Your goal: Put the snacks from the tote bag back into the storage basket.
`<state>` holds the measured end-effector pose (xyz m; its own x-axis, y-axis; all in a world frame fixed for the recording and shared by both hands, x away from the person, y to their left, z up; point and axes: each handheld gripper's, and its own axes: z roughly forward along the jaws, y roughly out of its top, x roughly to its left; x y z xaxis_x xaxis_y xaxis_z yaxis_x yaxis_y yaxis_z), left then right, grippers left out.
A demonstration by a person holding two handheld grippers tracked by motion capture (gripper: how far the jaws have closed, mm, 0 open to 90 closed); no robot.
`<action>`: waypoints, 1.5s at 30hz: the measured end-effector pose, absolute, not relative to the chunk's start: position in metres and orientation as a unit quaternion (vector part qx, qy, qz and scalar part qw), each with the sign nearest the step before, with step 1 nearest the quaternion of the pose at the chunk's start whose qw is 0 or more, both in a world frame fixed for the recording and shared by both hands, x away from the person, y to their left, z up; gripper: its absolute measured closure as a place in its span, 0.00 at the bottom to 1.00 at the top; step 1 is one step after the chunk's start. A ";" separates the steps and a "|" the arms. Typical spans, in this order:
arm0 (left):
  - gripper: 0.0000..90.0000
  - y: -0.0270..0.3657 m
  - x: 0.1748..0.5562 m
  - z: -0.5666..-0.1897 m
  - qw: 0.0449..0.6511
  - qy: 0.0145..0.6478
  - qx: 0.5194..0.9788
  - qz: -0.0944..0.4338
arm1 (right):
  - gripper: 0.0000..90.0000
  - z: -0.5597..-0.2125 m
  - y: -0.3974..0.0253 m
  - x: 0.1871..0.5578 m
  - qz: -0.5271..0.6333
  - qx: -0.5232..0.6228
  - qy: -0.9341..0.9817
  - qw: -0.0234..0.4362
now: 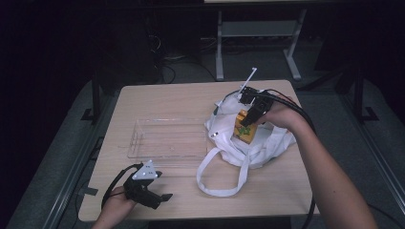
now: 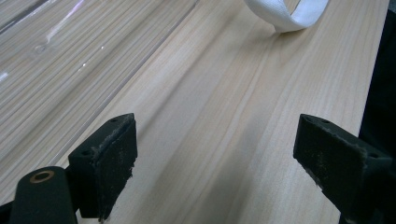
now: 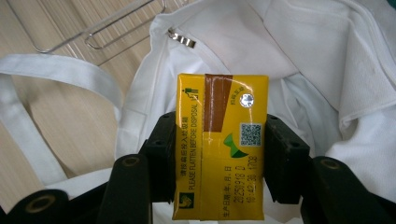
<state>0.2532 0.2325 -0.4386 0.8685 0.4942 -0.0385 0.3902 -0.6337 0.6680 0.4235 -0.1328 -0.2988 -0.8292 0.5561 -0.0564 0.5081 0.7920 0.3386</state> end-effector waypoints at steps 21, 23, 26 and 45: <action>0.15 0.233 0.253 -0.438 0.350 0.246 0.901 0.075 | 0.57 -0.282 -0.103 0.416 0.167 0.242 0.953 0.075; 0.15 0.233 0.253 -0.438 0.351 0.245 0.901 0.075 | 0.57 -0.280 -0.099 0.415 0.167 0.238 0.954 0.076; 0.15 0.233 0.253 -0.438 0.354 0.247 0.899 0.073 | 0.58 -0.278 -0.093 0.414 0.168 0.231 0.955 0.076; 0.15 0.233 0.253 -0.438 0.356 0.242 0.900 0.076 | 0.58 -0.272 -0.056 0.410 0.178 0.180 0.965 0.074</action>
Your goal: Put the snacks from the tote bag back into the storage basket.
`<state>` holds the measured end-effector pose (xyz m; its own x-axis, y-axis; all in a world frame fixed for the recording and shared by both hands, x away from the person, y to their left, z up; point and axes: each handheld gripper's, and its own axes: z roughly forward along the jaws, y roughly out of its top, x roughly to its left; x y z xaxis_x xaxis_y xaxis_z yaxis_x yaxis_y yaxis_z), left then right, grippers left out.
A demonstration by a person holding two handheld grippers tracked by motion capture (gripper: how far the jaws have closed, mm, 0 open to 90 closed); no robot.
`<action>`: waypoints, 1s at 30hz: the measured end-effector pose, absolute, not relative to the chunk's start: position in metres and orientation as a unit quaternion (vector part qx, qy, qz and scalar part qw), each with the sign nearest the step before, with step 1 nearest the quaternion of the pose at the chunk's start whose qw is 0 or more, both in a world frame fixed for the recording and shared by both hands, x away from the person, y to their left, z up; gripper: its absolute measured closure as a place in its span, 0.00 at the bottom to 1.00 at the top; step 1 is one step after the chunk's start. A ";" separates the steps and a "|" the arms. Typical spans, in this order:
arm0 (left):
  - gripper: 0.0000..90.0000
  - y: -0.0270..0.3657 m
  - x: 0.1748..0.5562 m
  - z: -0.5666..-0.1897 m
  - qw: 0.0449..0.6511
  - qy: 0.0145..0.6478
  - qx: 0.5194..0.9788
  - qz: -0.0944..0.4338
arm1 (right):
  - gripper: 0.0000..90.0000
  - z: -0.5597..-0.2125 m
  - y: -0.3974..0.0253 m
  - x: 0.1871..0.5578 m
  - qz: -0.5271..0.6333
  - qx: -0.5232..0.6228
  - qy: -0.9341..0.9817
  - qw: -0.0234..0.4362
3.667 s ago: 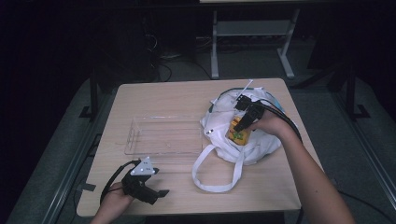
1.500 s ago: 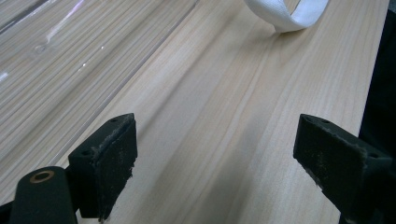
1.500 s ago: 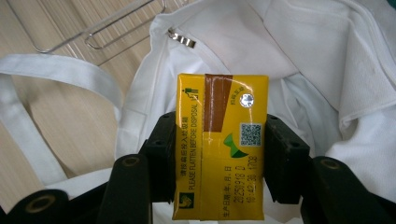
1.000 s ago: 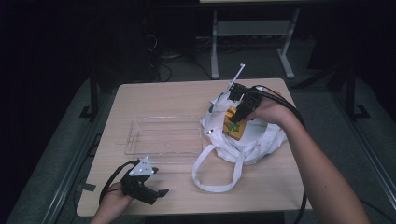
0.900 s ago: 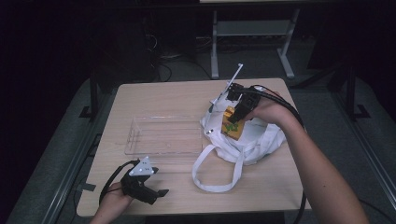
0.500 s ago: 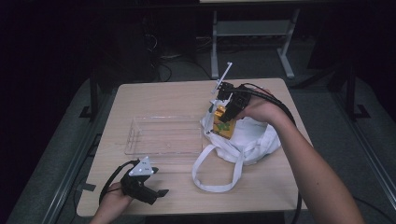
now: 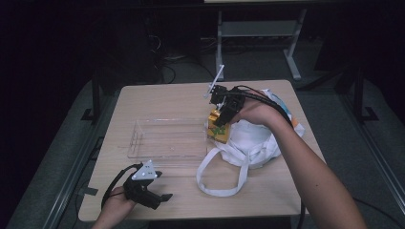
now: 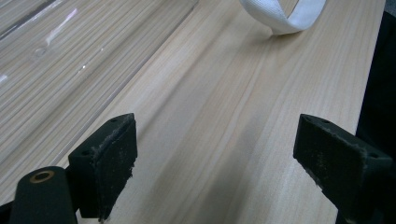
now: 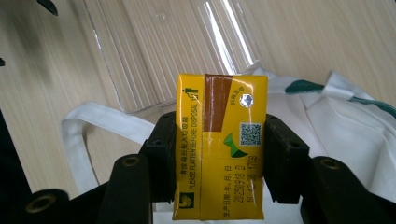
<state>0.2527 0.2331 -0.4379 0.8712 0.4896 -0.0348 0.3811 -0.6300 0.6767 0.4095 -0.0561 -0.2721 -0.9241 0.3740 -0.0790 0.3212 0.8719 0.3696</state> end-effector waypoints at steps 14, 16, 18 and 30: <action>0.15 0.242 0.242 -0.438 0.352 0.261 0.895 0.081 | 0.58 -0.272 -0.031 0.410 0.182 0.146 0.970 0.065; 0.15 0.245 0.239 -0.437 0.351 0.268 0.894 0.081 | 0.58 -0.271 -0.027 0.411 0.182 0.140 0.971 0.063; 0.15 0.246 0.237 -0.438 0.352 0.271 0.892 0.083 | 0.58 -0.271 -0.022 0.410 0.183 0.135 0.972 0.061; 0.15 0.256 0.229 -0.438 0.353 0.286 0.886 0.092 | 0.58 -0.274 -0.001 0.411 0.187 0.107 0.975 0.054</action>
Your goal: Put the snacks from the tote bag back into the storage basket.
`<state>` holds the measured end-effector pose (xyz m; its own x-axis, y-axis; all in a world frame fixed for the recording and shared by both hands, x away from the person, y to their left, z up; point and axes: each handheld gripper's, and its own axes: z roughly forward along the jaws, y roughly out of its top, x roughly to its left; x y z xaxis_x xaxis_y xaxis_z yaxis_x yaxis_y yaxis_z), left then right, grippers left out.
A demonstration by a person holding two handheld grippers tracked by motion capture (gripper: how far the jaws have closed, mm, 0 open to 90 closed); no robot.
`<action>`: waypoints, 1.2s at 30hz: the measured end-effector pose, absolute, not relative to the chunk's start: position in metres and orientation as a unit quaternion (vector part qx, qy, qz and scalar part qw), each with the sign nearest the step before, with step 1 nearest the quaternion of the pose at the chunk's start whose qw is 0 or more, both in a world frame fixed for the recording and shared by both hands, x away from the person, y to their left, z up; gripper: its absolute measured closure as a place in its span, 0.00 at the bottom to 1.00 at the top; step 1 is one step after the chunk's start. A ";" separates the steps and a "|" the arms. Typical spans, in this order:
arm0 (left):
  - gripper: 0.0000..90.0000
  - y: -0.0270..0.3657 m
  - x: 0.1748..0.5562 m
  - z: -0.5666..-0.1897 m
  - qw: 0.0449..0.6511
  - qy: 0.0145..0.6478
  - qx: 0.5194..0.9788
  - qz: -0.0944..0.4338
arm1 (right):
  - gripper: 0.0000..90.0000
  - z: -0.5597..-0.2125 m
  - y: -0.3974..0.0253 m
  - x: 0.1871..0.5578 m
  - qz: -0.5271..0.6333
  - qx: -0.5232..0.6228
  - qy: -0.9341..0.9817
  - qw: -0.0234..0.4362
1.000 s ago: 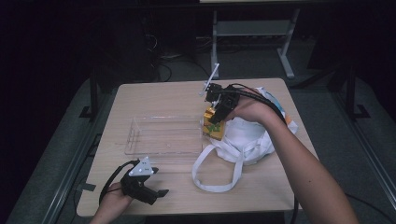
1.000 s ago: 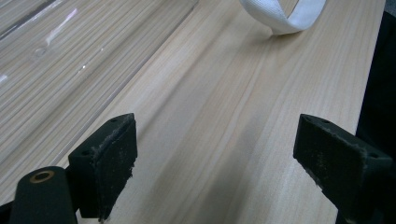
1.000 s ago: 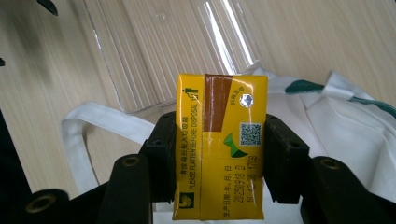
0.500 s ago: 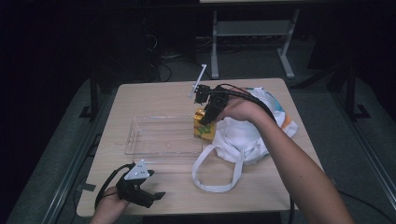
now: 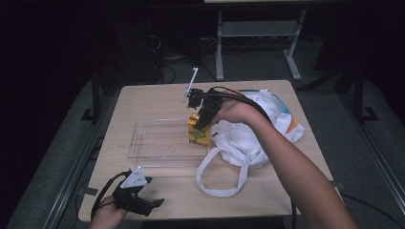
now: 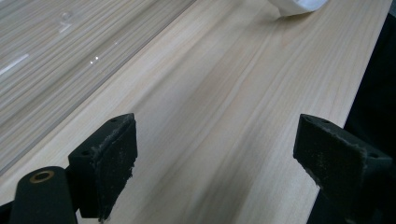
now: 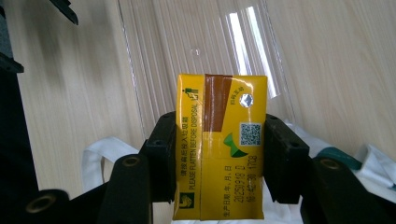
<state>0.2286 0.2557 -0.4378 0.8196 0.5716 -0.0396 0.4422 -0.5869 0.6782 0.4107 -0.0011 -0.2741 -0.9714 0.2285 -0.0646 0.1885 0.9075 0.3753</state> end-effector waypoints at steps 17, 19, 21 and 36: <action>0.15 0.268 0.215 -0.438 0.351 0.308 0.879 0.101 | 0.58 -0.279 0.021 0.409 0.179 0.074 0.980 0.045; 0.15 0.268 0.214 -0.438 0.352 0.312 0.876 0.101 | 0.58 -0.281 0.022 0.409 0.176 0.068 0.981 0.044; 0.15 0.268 0.214 -0.438 0.351 0.312 0.877 0.101 | 0.58 -0.282 0.023 0.408 0.172 0.062 0.982 0.042; 0.15 0.268 0.214 -0.439 0.348 0.307 0.880 0.101 | 0.58 -0.300 0.030 0.404 0.155 0.037 0.987 0.030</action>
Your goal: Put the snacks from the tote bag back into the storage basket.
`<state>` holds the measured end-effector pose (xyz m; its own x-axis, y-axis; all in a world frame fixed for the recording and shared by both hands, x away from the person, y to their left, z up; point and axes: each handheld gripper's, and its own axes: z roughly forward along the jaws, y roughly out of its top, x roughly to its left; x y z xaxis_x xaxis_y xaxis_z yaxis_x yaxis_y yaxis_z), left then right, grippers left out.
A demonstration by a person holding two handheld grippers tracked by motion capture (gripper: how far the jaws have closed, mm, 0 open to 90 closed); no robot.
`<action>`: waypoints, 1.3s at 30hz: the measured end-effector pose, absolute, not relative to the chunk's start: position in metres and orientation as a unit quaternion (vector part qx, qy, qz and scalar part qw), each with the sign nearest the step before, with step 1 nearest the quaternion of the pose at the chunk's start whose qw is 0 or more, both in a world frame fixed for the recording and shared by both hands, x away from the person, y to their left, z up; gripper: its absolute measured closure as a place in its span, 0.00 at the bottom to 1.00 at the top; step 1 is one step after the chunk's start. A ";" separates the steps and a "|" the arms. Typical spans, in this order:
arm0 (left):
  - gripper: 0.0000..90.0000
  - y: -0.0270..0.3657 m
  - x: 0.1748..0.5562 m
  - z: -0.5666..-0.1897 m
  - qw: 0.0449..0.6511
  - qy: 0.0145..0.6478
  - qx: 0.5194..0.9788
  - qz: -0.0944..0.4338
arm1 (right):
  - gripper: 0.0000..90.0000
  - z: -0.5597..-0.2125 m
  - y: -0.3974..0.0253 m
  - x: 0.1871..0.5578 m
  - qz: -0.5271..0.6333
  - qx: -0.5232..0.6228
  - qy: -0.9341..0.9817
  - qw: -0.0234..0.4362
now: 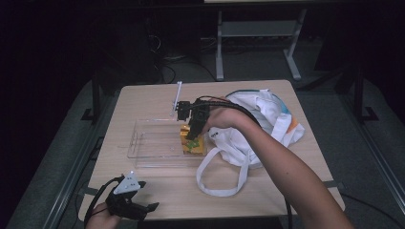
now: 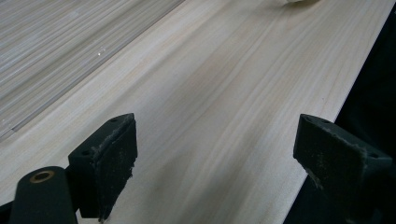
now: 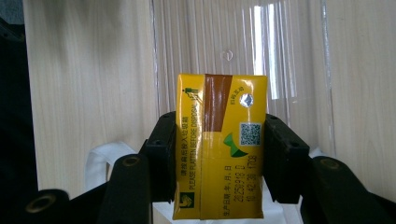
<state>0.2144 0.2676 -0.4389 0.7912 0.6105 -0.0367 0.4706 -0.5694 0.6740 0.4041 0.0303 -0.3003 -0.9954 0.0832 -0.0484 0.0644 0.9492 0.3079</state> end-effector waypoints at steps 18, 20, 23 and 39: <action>0.15 0.267 0.215 -0.439 0.345 0.306 0.882 0.099 | 0.58 -0.317 0.032 0.402 0.145 0.026 0.989 0.022; 0.15 0.267 0.215 -0.439 0.346 0.306 0.881 0.098 | 0.58 -0.319 0.032 0.402 0.144 0.023 0.989 0.022; 0.15 0.267 0.215 -0.439 0.346 0.307 0.881 0.097 | 0.58 -0.320 0.032 0.402 0.144 0.024 0.989 0.025; 0.15 0.267 0.215 -0.439 0.343 0.305 0.883 0.098 | 0.57 -0.331 0.032 0.399 0.136 0.014 0.990 0.022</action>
<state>0.2151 0.2672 -0.4393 0.7946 0.6061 -0.0368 0.4722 -0.5787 0.6649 0.3992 0.0319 -0.3306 -0.9987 0.0326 -0.0390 0.0209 0.9624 0.2708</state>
